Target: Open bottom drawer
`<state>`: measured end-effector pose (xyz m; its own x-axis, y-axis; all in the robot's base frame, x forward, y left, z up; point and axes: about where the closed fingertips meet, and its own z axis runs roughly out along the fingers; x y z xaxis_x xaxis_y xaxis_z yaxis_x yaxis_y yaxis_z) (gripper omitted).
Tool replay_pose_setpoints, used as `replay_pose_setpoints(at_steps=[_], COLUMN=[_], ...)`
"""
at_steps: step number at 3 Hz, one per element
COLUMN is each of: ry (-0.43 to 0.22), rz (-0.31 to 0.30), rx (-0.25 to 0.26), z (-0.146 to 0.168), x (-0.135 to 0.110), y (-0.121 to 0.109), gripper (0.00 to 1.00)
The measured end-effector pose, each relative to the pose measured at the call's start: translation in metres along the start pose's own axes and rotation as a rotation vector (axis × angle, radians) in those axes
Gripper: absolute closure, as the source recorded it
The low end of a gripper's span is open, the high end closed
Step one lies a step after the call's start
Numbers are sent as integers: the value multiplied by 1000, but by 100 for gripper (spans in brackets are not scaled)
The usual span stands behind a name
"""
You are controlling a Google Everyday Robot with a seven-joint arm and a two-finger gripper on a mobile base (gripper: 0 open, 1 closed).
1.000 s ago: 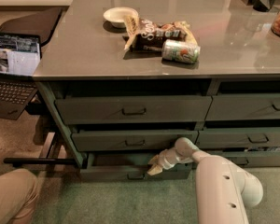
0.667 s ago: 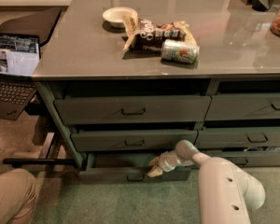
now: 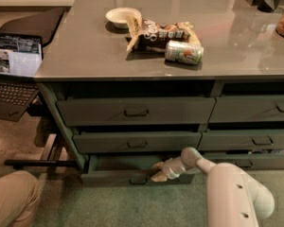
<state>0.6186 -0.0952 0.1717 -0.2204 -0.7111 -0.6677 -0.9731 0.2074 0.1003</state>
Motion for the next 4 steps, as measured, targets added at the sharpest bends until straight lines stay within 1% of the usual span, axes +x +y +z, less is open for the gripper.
replay_pose_setpoints(at_steps=[1, 2, 3, 4], ry=[0, 12, 12, 34], rz=[0, -13, -13, -27], rx=[0, -12, -12, -20], z=[-2, 0, -2, -4], x=[-5, 16, 15, 27], y=[0, 16, 17, 27], gripper=[1, 0, 0, 19])
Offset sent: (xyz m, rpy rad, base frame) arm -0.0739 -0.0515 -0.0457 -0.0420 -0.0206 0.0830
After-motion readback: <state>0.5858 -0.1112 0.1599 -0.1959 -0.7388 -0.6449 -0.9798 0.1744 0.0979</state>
